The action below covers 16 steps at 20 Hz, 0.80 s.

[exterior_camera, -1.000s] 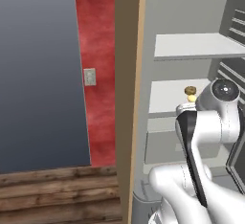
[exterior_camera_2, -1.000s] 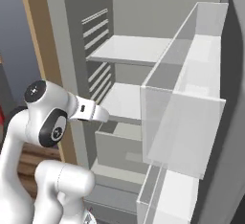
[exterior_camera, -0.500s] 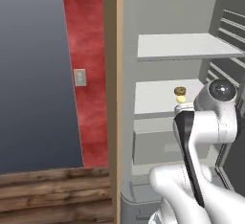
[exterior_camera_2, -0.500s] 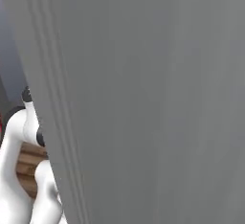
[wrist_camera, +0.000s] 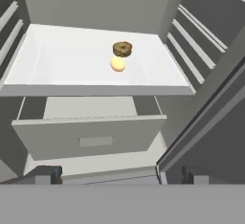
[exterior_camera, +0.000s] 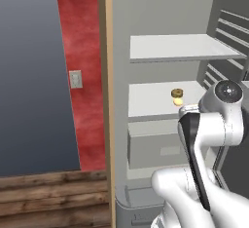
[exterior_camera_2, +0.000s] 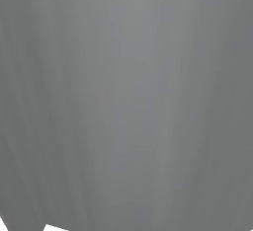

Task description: Pick the egg and butter from the fridge and place them by the bowl for mixing.

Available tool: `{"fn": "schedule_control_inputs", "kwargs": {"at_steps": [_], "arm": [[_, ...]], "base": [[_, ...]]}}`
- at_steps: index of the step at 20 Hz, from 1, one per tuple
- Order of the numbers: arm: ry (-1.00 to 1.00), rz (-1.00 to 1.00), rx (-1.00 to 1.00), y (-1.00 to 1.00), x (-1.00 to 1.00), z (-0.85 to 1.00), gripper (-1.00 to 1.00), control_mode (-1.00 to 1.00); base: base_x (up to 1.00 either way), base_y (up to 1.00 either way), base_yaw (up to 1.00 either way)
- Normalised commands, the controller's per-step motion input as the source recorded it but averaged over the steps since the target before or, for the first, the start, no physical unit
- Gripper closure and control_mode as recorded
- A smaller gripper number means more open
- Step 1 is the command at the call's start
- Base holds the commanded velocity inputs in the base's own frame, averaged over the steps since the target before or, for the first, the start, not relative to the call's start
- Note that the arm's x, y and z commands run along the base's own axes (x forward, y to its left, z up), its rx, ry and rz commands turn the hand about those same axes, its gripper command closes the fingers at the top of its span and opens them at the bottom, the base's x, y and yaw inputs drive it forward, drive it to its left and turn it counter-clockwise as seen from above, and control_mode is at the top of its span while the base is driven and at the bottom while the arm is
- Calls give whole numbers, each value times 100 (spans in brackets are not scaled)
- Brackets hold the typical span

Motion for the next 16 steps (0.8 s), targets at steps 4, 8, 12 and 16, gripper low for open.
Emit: {"fn": "schedule_control_inputs", "kwargs": {"at_steps": [4,8,12,16], "arm": [[0,0,0,0,0,0,-100,100],[7,0,3,-59,96,-5,-100,-100],[7,0,0,-47,97,-7,-100,-100],[1,0,0,-30,67,-7,-100,-100]], "base": [[79,-41,0],[0,0,0],[0,0,0],[0,0,0]]}}
